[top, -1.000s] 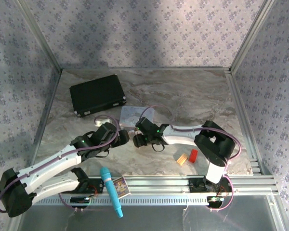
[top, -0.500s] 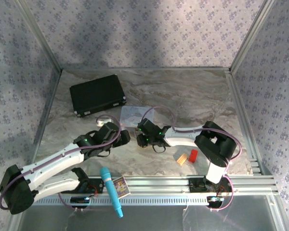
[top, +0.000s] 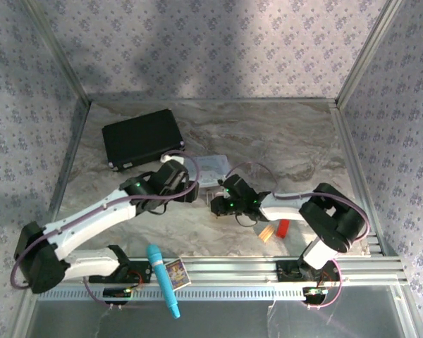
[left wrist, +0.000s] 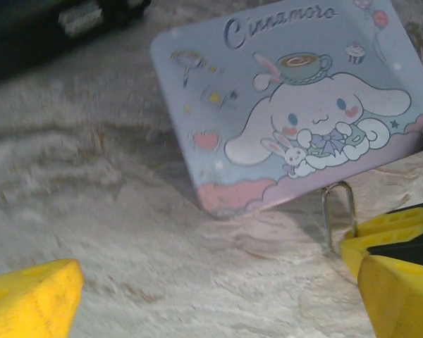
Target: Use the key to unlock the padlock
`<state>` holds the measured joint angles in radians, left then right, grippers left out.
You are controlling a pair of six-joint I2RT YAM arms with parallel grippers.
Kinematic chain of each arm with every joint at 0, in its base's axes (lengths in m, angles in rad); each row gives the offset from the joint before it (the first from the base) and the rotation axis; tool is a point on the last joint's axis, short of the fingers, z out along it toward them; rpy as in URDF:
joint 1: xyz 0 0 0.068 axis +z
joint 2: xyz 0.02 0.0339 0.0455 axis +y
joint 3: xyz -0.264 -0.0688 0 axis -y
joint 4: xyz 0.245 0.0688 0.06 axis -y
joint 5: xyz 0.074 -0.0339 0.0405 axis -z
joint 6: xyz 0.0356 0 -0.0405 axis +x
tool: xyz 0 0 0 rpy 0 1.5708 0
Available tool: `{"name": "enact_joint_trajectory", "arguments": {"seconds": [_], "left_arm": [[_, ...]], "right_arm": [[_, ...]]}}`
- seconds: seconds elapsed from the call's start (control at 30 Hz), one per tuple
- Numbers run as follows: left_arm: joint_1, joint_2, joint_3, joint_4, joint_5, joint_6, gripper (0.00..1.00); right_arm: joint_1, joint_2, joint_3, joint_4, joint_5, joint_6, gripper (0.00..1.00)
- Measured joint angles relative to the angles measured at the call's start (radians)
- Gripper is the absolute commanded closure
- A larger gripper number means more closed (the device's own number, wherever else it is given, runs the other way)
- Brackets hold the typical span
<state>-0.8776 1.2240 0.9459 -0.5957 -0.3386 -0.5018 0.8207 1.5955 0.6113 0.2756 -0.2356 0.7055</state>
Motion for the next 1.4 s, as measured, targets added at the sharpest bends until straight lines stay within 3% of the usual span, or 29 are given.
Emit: {"name": "enact_joint_trajectory", "arguments": {"seconds": [0.2, 0.3, 0.43, 0.6, 1.13, 1.4], "left_arm": [[-0.055, 0.227, 0.130, -0.006, -0.014, 0.303, 0.13], [-0.060, 0.314, 0.159, 0.019, -0.013, 0.430, 0.24], [-0.062, 0.422, 0.198, 0.024, -0.024, 0.541, 0.29], [-0.075, 0.494, 0.223, 0.029, -0.096, 0.611, 0.45], [-0.236, 0.485, 0.240, -0.020, -0.095, 0.512, 0.44], [-0.216, 0.531, 0.391, -0.074, -0.132, 0.555, 0.33]], "right_arm": [[-0.070, -0.011, -0.074, 0.142, -0.105, 0.018, 0.93], [-0.101, -0.011, -0.116, 0.231, -0.150, 0.029, 0.93], [-0.116, -0.008, -0.129, 0.268, -0.169, 0.041, 0.93], [-0.141, -0.008, -0.141, 0.291, -0.205, 0.043, 0.93], [-0.245, -0.071, -0.229, 0.222, -0.238, 0.070, 0.95], [-0.260, -0.056, -0.230, 0.241, -0.268, 0.093, 0.95]]}}
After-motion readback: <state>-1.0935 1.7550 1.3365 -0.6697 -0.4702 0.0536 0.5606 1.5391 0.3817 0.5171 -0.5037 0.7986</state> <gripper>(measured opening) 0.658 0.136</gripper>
